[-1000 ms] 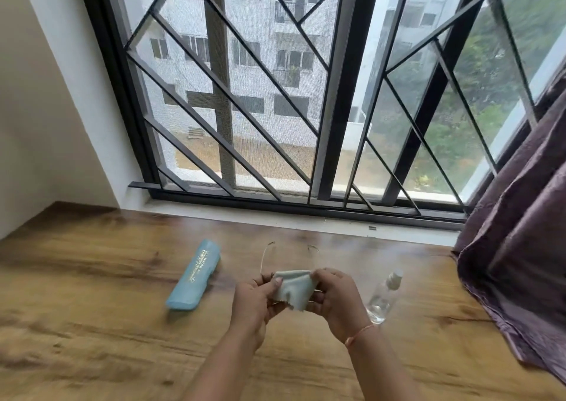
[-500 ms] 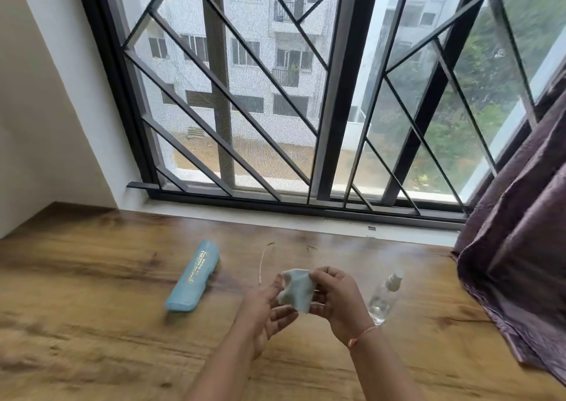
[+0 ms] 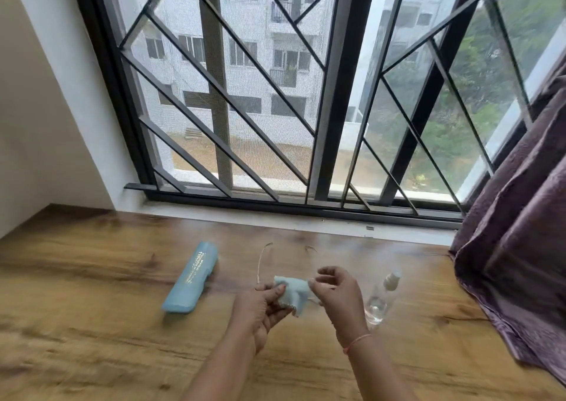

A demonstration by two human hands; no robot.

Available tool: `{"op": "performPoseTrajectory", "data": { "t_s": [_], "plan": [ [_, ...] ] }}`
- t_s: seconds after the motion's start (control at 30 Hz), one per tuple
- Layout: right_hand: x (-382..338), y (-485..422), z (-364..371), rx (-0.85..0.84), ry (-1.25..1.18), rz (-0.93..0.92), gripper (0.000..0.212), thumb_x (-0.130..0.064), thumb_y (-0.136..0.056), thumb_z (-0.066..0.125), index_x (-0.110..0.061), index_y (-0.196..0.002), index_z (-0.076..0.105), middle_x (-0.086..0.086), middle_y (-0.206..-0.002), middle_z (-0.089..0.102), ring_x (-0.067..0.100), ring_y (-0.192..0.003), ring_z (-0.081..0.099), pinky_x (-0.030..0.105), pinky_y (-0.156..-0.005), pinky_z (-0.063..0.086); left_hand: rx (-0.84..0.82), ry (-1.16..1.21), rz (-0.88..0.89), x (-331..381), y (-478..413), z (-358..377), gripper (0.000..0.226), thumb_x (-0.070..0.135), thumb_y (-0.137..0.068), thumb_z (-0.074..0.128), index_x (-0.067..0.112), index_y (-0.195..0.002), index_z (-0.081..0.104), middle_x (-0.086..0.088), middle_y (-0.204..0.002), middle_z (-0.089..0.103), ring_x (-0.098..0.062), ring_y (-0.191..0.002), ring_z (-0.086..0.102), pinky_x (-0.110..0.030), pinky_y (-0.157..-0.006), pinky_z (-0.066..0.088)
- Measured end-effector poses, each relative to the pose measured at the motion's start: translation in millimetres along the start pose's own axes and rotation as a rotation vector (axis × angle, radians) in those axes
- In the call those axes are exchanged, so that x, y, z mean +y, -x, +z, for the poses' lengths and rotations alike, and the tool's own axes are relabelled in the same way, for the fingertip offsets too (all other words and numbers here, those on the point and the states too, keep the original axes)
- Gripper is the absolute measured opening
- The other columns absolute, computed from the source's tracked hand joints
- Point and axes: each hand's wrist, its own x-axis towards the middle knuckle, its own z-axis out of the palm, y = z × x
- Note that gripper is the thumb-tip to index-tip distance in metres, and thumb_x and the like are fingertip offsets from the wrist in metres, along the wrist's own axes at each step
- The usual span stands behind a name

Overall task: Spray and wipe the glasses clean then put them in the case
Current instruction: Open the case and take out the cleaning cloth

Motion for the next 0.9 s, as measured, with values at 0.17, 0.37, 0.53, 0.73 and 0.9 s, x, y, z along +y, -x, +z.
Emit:
{"op": "performPoseTrajectory", "data": {
  "t_s": [0.17,0.37,0.53,0.73,0.9],
  "plan": [
    [-21,8,10,-0.026,0.217,-0.351,0.021,-0.015,-0.067,0.079,-0.023,-0.085,0.074,-0.014,-0.079,0.065,0.002,-0.070,0.059,0.014,-0.062,0.045,0.004,-0.075,0.109,8,0,11,0.005,-0.003,-0.076,0.067,-0.002,-0.080,0.065,-0.014,-0.064,0.068,-0.020,-0.054,0.066,-0.026,-0.047,0.055],
    [-22,9,15,-0.014,0.343,-0.532,0.008,-0.017,-0.076,0.072,-0.019,-0.069,0.074,-0.020,-0.051,0.058,-0.002,-0.062,0.057,0.010,-0.049,0.038,-0.046,-0.085,0.178,13,3,17,0.009,0.003,-0.080,0.065,-0.005,-0.078,0.067,-0.021,-0.073,0.069,-0.026,-0.063,0.068,-0.029,-0.052,0.055],
    [-14,4,16,-0.014,0.284,-0.455,0.017,-0.004,-0.074,0.067,-0.017,-0.066,0.072,-0.022,-0.051,0.061,0.001,-0.051,0.056,0.014,-0.046,0.037,-0.119,-0.171,0.205,12,7,15,0.008,-0.008,-0.076,0.065,-0.009,-0.083,0.068,-0.021,-0.073,0.069,-0.026,-0.066,0.069,-0.027,-0.056,0.056],
    [-13,-4,8,-0.020,-0.022,-0.186,0.019,-0.010,-0.081,0.065,-0.010,-0.064,0.073,0.014,-0.061,0.068,0.021,-0.058,0.059,0.037,-0.055,0.048,-0.081,-0.192,0.248,13,6,14,0.010,-0.011,-0.074,0.065,-0.002,-0.077,0.068,-0.015,-0.066,0.069,-0.023,-0.062,0.068,-0.027,-0.056,0.055],
    [-16,-9,-4,-0.026,-0.403,0.099,0.017,-0.004,-0.088,0.056,0.003,-0.075,0.066,0.016,-0.068,0.064,0.028,-0.066,0.061,0.033,-0.058,0.054,0.039,-0.161,0.316,17,1,8,0.003,-0.002,-0.078,0.066,-0.002,-0.081,0.068,-0.012,-0.069,0.068,-0.024,-0.066,0.063,-0.028,-0.054,0.051]
  ]
}}
